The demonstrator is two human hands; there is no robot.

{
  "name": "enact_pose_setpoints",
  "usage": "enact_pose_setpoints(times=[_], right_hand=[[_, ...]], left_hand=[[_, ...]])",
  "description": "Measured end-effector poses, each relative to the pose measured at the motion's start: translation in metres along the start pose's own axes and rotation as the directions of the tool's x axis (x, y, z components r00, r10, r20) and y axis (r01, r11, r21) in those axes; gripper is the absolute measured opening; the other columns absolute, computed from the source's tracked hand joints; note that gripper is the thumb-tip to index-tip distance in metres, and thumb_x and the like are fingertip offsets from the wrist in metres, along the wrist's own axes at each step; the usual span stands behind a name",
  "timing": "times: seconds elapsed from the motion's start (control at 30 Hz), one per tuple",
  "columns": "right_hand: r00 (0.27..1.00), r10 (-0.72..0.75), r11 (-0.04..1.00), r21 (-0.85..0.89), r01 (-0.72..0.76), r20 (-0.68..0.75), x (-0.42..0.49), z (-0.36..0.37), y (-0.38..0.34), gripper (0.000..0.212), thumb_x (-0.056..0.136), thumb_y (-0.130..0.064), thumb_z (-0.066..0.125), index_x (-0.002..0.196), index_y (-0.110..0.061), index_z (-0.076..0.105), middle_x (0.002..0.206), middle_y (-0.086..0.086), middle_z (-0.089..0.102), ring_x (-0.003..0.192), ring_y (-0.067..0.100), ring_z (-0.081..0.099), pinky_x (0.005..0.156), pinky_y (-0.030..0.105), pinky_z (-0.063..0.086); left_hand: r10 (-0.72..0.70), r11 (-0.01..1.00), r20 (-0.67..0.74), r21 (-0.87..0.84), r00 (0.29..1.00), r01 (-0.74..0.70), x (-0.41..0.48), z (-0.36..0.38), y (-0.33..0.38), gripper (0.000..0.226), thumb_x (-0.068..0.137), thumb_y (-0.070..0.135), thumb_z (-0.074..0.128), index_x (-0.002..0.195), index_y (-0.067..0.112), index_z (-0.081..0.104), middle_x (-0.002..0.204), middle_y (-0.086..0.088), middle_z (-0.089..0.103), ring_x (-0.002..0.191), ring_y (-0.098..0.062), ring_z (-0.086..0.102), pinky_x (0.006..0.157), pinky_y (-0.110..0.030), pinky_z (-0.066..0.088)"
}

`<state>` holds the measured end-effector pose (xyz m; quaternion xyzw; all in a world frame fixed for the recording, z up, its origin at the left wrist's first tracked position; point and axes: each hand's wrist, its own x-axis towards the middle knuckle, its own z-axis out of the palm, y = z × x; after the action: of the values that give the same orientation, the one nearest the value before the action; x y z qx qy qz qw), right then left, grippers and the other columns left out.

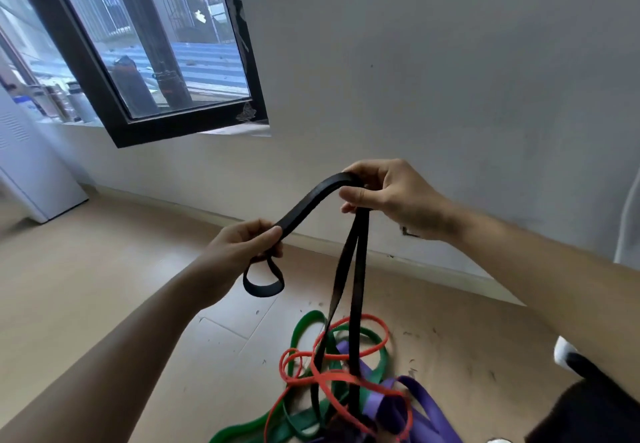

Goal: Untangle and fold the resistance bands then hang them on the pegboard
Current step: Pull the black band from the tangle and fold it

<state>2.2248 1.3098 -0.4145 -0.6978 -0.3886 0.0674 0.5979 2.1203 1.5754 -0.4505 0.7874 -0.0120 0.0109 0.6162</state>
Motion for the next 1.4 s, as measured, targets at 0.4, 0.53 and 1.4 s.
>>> enact_pose_setpoints(times=[0.4, 0.53, 1.4], right_hand=[[0.987, 0.119, 0.959, -0.268, -0.087, 0.106, -0.001, -0.005, -0.001, 0.015, 0.095, -0.019, 0.07, 0.103, -0.009, 0.076, 0.075, 0.005, 0.066, 0.065, 0.011, 0.058, 0.062, 0.024, 0.051], [0.961, 0.185, 0.942, -0.314, -0.114, 0.206, -0.003, 0.007, 0.004, 0.015, 0.092, -0.02, 0.073, 0.103, -0.01, 0.076, 0.077, 0.006, 0.069, 0.066, 0.011, 0.061, 0.062, 0.023, 0.053], [0.948, 0.295, 0.948, 0.09, -0.306, 0.118, 0.001, -0.009, 0.03, 0.032, 0.082, -0.022, 0.076, 0.104, 0.001, 0.069, 0.076, 0.003, 0.054, 0.066, 0.013, 0.054, 0.067, 0.029, 0.055]], left_hand=[[0.05, 0.996, 0.063, -0.081, 0.997, -0.045, 0.007, 0.032, 0.03, 0.038, 0.088, 0.03, 0.065, 0.12, 0.01, 0.068, 0.091, -0.01, 0.071, 0.094, -0.026, 0.07, 0.094, -0.037, 0.053], [0.056, 0.997, 0.054, 0.055, 0.997, -0.059, 0.007, 0.047, 0.029, 0.037, 0.085, 0.028, 0.076, 0.117, 0.011, 0.07, 0.096, -0.015, 0.074, 0.092, -0.031, 0.071, 0.091, -0.036, 0.058], [0.076, 0.993, -0.457, -0.044, 0.886, -0.107, 0.007, -0.023, -0.004, 0.008, 0.096, 0.018, 0.065, 0.099, 0.017, 0.072, 0.079, 0.003, 0.063, 0.077, -0.016, 0.058, 0.085, -0.03, 0.053]])
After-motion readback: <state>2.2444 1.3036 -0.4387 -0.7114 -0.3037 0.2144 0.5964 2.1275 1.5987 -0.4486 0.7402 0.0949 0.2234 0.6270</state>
